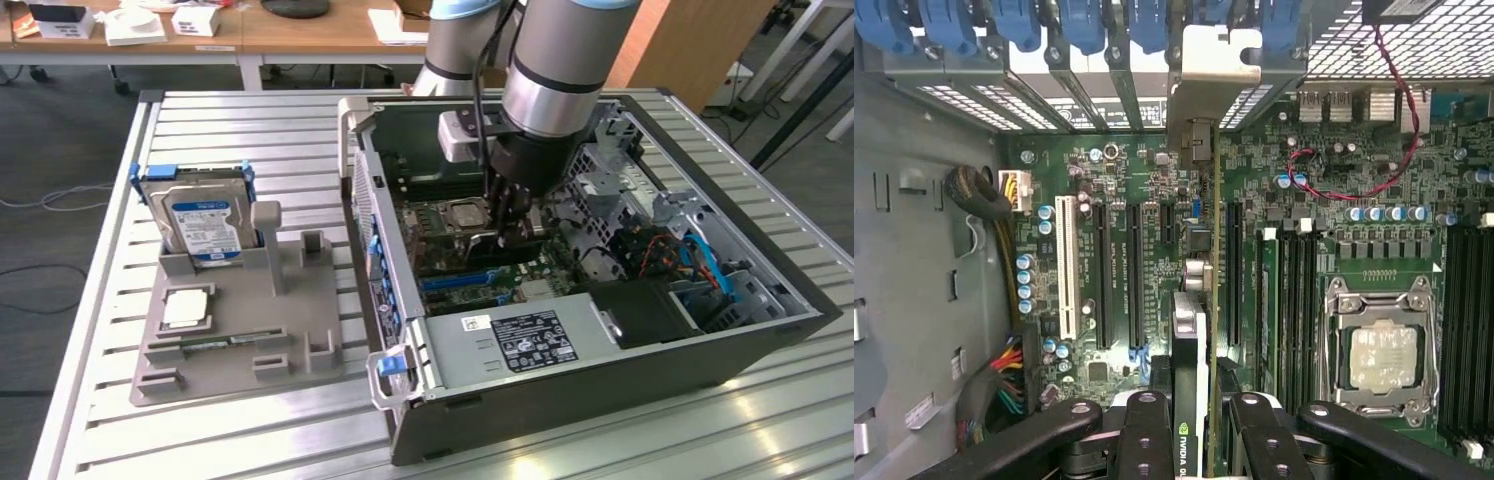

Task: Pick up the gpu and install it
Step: 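Insert the gpu into the slot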

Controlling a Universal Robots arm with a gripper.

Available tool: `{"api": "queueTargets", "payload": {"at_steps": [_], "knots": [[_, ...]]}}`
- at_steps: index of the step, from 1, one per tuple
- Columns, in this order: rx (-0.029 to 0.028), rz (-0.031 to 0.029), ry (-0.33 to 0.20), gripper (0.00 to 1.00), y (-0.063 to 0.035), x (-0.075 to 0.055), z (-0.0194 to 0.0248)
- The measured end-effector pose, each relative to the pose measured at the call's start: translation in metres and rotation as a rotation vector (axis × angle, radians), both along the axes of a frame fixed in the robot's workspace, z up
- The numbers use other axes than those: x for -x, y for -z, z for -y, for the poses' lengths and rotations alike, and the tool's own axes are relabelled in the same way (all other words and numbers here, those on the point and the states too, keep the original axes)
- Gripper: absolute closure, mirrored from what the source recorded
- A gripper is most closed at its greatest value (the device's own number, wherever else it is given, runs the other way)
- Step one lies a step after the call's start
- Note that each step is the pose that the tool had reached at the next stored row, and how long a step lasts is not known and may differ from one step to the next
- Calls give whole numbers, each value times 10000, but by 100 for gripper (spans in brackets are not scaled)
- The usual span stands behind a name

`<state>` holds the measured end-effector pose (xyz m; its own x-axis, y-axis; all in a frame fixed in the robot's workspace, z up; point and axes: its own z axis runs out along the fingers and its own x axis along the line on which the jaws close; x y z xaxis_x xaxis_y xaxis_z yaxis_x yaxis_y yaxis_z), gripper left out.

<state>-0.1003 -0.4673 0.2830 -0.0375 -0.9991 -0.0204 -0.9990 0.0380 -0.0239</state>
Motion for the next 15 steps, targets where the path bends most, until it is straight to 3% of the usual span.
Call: {"api": "queueTargets", "payload": {"at_steps": [15], "knots": [[-1, 1, 2, 73, 32, 6, -9]]}}
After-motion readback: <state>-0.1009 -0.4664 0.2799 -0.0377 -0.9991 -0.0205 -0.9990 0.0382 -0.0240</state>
